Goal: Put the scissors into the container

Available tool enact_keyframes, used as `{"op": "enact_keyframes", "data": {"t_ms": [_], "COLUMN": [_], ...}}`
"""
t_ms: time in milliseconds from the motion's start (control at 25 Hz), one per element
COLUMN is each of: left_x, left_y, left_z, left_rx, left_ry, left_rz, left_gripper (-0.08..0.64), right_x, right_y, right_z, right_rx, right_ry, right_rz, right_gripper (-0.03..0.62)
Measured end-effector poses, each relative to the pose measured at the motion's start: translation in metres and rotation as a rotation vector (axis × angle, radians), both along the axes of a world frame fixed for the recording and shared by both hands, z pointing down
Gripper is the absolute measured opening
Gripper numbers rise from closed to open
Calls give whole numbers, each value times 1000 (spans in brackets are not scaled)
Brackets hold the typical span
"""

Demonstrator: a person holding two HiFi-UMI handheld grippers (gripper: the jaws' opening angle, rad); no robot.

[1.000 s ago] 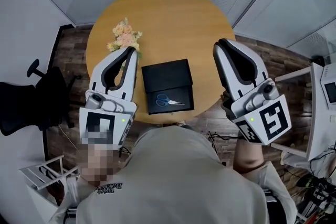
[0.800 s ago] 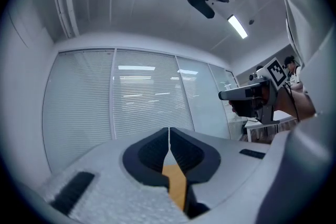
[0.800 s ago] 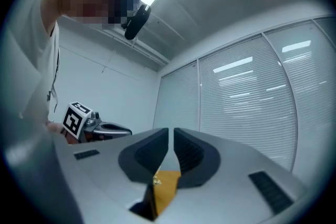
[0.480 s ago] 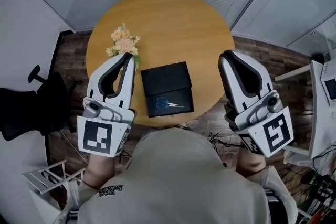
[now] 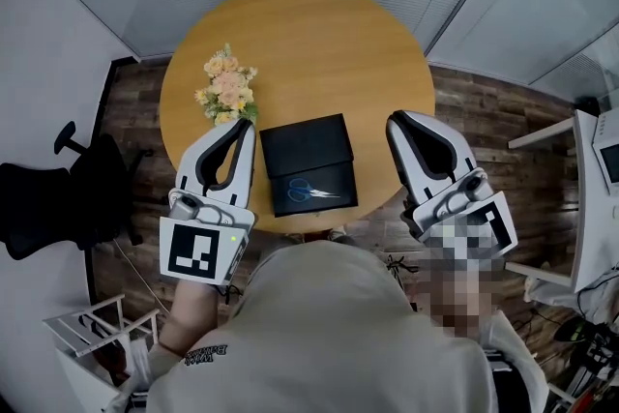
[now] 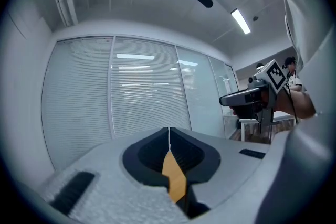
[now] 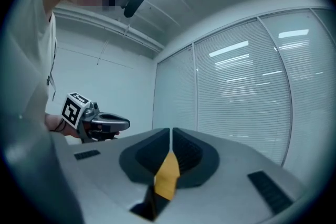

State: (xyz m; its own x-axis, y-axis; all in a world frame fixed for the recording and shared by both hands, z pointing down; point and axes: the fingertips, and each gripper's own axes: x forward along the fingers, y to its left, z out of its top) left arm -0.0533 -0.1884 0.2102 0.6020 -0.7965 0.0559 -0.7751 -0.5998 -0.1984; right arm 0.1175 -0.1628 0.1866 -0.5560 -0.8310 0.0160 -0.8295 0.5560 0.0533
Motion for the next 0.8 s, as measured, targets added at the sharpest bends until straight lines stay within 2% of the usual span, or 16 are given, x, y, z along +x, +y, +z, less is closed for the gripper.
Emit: {"op": "enact_keyframes", "data": {"t_ms": [440, 800], "left_x": [-3, -2], "left_y": [-1, 3], "left_z": [6, 9], "left_rx": [-2, -20], "left_ry": [4, -1], "left_rz": [-19, -20], "left_gripper": [29, 29], "right_x": [-8, -11], "right_y": [1, -3], "right_z": [6, 11], "right_rx": [1, -5], "right_ry": [45, 43], "right_rz": [-13, -23], "right_gripper": [38, 38]}}
